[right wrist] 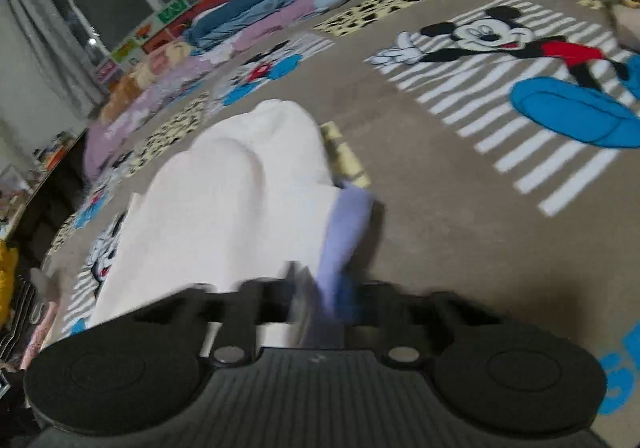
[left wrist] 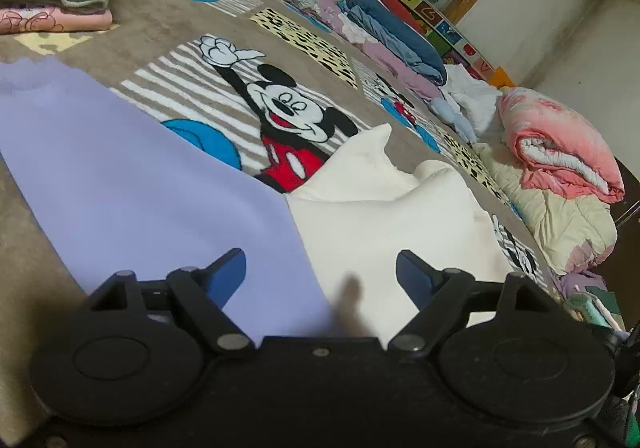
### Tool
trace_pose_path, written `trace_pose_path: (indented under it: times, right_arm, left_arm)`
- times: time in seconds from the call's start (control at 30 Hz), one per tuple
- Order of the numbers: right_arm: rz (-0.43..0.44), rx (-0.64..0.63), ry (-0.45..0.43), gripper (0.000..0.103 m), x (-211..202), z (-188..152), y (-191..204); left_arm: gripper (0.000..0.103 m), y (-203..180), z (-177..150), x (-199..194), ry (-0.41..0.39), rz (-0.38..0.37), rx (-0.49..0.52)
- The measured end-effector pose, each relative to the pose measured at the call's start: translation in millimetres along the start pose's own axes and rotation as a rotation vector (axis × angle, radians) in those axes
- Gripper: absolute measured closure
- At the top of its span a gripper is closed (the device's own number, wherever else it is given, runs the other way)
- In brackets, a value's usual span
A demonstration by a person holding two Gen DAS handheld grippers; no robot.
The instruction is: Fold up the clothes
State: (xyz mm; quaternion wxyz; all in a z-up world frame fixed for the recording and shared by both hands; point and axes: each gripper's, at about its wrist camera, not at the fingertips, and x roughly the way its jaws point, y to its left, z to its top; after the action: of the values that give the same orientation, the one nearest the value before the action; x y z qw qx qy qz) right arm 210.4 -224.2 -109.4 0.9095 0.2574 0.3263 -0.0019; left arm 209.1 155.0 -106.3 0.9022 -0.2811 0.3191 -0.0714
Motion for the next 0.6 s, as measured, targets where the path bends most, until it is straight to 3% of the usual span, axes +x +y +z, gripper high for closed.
trace_pose_path:
  times: [0.1, 0.3, 0.47, 0.6]
  right_arm:
    - [0.056, -0.088, -0.07, 0.095, -13, 1, 25]
    - [0.142, -0.419, -0.152, 0.095, -32, -4, 108]
    - [0.154, -0.763, -0.076, 0.095, -21, -37, 168]
    - [0.106, -0.971, 0.029, 0.095, -2, -71, 194]
  left_arm:
    - [0.021, 0, 1, -1, -0.005, 0.009, 0.002]
    - [0.021, 4, 3, -2, -0.011, 0.015, -0.012]
    - [0.021, 12, 7, -5, -0.015, 0.009, -0.048]
    - [0.021, 17, 9, -7, -0.016, 0.0, -0.071]
